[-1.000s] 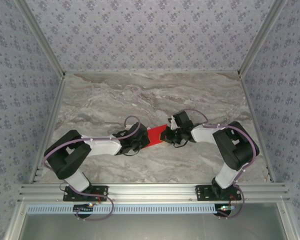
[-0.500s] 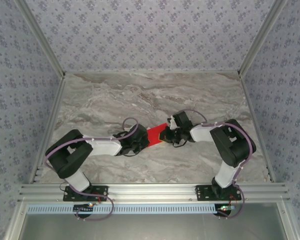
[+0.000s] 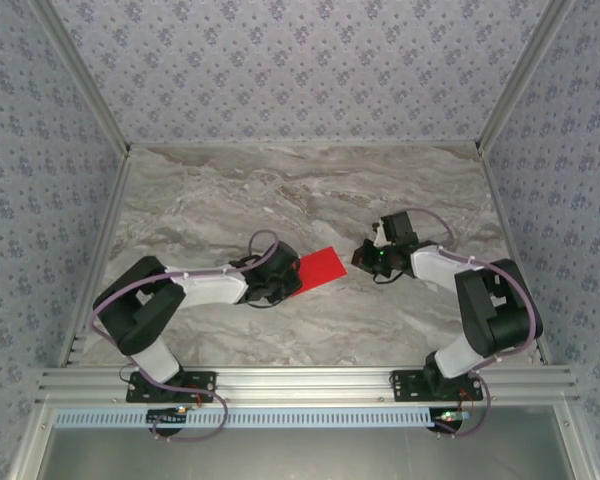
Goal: Fold a paper plane with a square sheet of paper (pick it up from the middle)
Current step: First fold in half a square sheet of paper at the center of the table, then rotate the square sheet of paper at the center of the table.
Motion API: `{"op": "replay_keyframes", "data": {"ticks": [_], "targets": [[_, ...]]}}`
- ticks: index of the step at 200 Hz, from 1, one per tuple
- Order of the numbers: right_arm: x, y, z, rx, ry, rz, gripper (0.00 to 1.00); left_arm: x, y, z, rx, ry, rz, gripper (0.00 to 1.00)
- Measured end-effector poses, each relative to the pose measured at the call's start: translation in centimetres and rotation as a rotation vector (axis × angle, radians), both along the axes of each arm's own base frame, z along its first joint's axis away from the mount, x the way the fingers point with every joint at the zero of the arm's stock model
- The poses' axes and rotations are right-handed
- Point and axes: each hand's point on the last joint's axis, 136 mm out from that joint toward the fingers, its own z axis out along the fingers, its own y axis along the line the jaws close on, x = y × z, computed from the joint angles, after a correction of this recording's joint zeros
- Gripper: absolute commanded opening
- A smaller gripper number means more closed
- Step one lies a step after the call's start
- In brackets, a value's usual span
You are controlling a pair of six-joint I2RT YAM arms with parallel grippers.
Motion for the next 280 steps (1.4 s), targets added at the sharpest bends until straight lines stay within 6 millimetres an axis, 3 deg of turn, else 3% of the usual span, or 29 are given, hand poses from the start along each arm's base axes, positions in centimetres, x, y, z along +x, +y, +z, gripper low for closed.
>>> {"op": "replay_keyframes", "data": {"ticks": [24, 39, 55, 77, 93, 124, 150, 183, 219, 247, 280], "targets": [[-1.0, 3.2, 1.2, -0.041, -0.034, 0.082, 0.0, 2.4, 0.5, 2.8, 0.018, -0.029, -0.015, 0.53], [-1.9, 5.3, 1.4, -0.068, -0.039, 0.135, 0.04, 4.6, 1.9, 5.4, 0.02, -0.074, 0.001, 0.62], [-2.4, 7.7, 1.2, -0.096, -0.034, 0.178, 0.08, 6.8, 4.7, 7.9, 0.038, -0.127, 0.04, 0.74], [-2.4, 10.9, 0.2, -0.134, -0.012, 0.222, 0.17, 8.6, 10.2, 9.9, 0.107, -0.168, 0.13, 0.87], [-2.0, 13.1, -0.4, -0.161, -0.003, 0.247, 0.2, 8.9, 13.5, 10.4, 0.157, -0.168, 0.18, 0.99], [-1.1, 17.3, -1.0, -0.21, -0.014, 0.289, 0.29, 8.0, 18.0, 9.9, 0.238, -0.142, 0.229, 0.99], [-0.4, 19.9, -1.2, -0.241, -0.027, 0.309, 0.34, 6.2, 20.2, 8.7, 0.273, -0.1, 0.246, 0.99], [-0.5, 20.4, -2.6, -0.29, 0.0, 0.328, 0.36, 5.2, 20.9, 8.1, 0.289, -0.077, 0.242, 0.99], [-1.7, 20.6, -2.5, -0.315, -0.008, 0.398, 0.38, 4.8, 20.5, 7.9, 0.273, -0.066, 0.213, 0.99], [-5.5, 19.4, -2.8, -0.348, -0.013, 0.549, 0.39, 4.6, 20.0, 7.8, 0.253, -0.058, 0.19, 0.99], [-9.6, 15.2, -2.8, -0.431, 0.004, 0.693, 0.49, 4.0, 19.3, 7.1, 0.226, -0.037, 0.153, 0.99]]}}
